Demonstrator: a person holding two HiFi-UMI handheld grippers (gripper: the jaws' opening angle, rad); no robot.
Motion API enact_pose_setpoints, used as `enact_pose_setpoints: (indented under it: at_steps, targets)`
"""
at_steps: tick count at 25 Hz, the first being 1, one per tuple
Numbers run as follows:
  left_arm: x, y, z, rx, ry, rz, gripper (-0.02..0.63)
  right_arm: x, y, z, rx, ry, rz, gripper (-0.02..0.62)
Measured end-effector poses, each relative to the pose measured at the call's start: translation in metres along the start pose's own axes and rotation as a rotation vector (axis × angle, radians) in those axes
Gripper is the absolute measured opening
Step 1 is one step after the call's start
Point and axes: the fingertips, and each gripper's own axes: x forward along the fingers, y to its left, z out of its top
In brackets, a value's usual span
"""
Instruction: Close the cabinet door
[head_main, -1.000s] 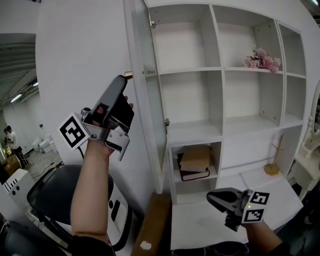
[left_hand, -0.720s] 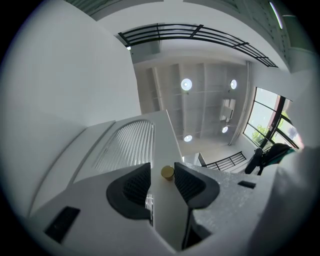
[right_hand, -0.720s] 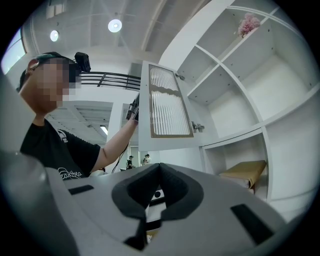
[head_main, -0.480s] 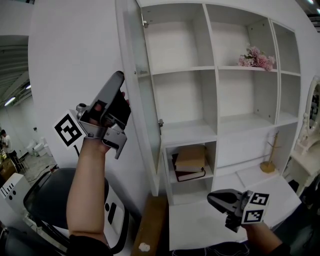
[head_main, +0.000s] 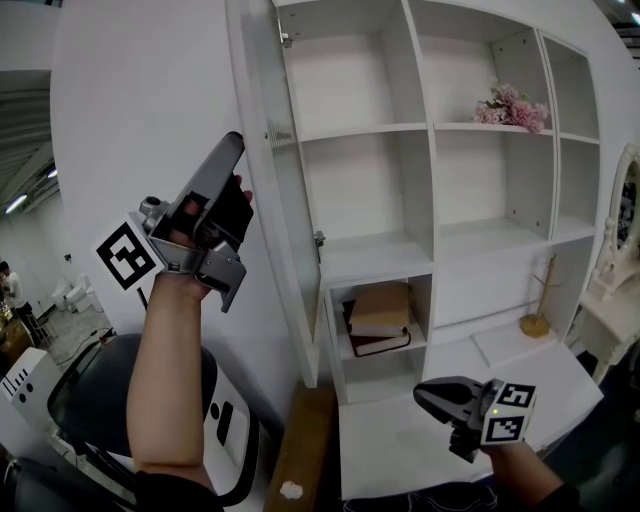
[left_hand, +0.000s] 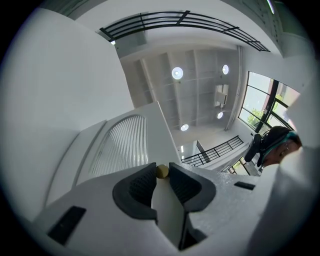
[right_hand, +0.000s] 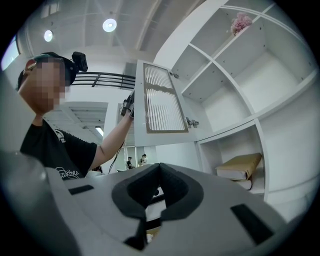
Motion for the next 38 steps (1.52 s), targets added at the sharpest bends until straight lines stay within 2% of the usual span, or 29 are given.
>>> enact_pose_setpoints:
  at_steps: [7,12,16,21,27,34,38]
  targets:
    - [-0.002,-0.002,0.002,-0.001,-0.044,0.01,0.084,-0.005,-0.001,-0.008,0.047,-0.011,-0.027,0.006]
    - [0.002,-0.006,0.0,0.024,-0.028,0.002,0.084,-0.009,0.0,-0.012,0.076,-0.014,-0.027,0.006]
    - [0.004,-0.007,-0.001,0.039,-0.024,-0.007,0.084,-0.016,-0.012,-0.015,0.095,-0.006,-0.044,0.006]
    - [0.007,-0.006,-0.004,0.069,-0.061,0.007,0.084,-0.022,-0.03,-0.02,0.124,0.002,-0.062,0.006]
    - [0.016,-0.015,-0.007,0.089,-0.046,0.003,0.083,-0.021,-0.026,-0.023,0.132,0.015,-0.042,0.006]
    - [0.036,-0.016,-0.025,0.14,-0.035,0.03,0.083,-0.033,-0.046,-0.011,0.129,0.004,-0.023,0.006]
    - [0.046,-0.019,-0.032,0.196,-0.016,0.067,0.081,-0.04,-0.053,-0.001,0.121,-0.004,-0.014,0.006]
